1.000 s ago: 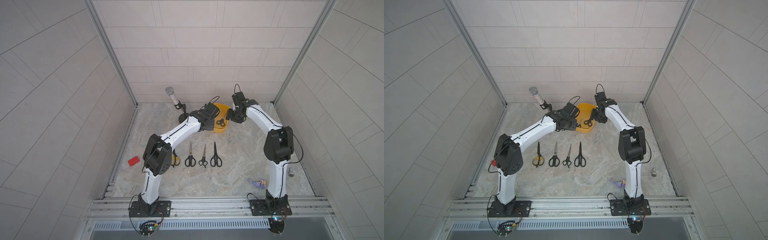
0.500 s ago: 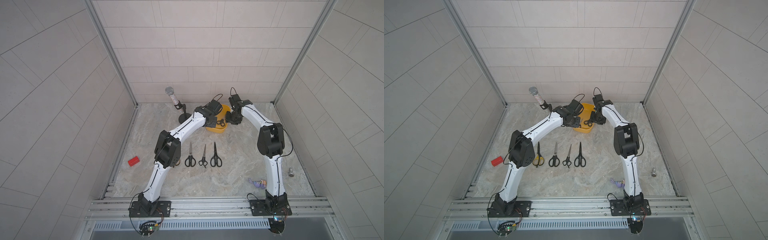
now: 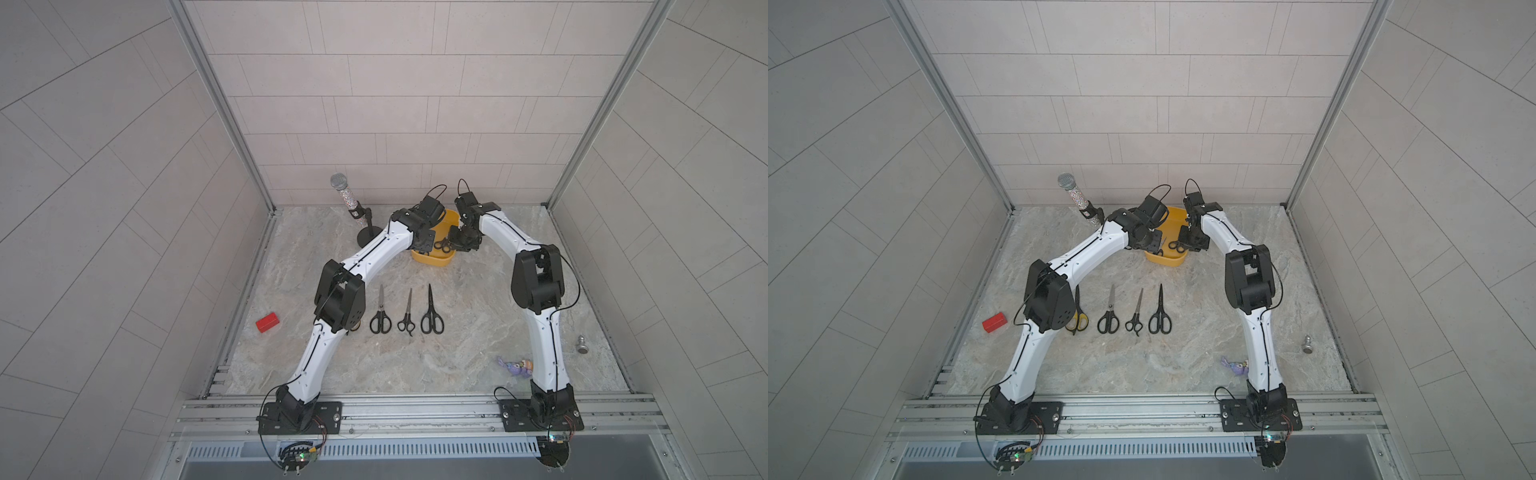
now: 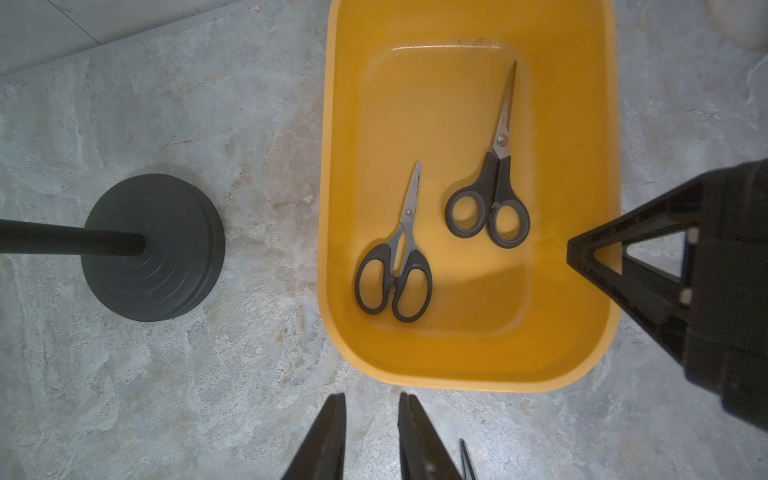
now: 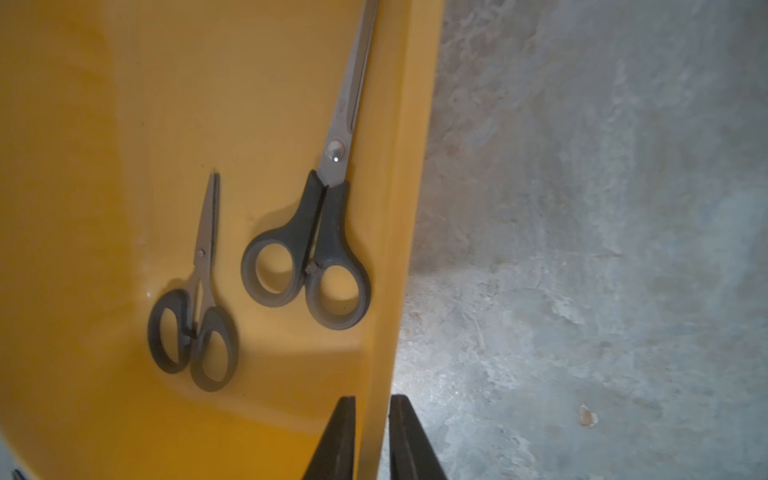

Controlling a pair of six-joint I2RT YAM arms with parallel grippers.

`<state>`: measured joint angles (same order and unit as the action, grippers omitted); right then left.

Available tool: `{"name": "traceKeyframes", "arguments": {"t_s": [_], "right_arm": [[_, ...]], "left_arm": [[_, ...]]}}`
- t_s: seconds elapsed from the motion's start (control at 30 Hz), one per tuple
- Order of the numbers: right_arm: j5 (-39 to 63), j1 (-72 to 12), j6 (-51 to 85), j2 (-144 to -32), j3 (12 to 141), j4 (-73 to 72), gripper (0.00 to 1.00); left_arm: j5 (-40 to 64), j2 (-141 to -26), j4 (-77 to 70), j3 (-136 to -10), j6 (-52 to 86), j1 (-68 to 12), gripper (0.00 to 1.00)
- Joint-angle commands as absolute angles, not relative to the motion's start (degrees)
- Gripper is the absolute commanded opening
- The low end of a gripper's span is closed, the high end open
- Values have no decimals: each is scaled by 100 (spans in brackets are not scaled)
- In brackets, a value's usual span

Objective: Take the scissors out of the storage box
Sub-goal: Adjust the storage box at the center of the board.

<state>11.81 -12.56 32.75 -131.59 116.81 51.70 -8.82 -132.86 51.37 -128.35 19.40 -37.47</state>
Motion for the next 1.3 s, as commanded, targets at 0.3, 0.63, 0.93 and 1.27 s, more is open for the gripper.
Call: {"name": "traceKeyframes", "arguments": {"t_s": [0.3, 0.63, 0.93, 1.27], "right_arm": [[1112, -1297, 3229, -12424, 10657, 4273, 0], [939, -1449, 2967, -11695, 9852, 3242, 0], [1369, -1493, 3121, -11678, 9833, 3187, 0], [1709, -1553, 3371, -11874, 9795, 2993, 0]], "left_arm": [[-366, -13669, 5273, -13175, 1746, -3721, 28], [-32, -13862, 5015, -13348, 1949, -3725, 28], [184, -14244, 4760, -13512, 2076, -3698, 32], [1, -14579, 4450, -13729, 2131, -3646, 38]]}}
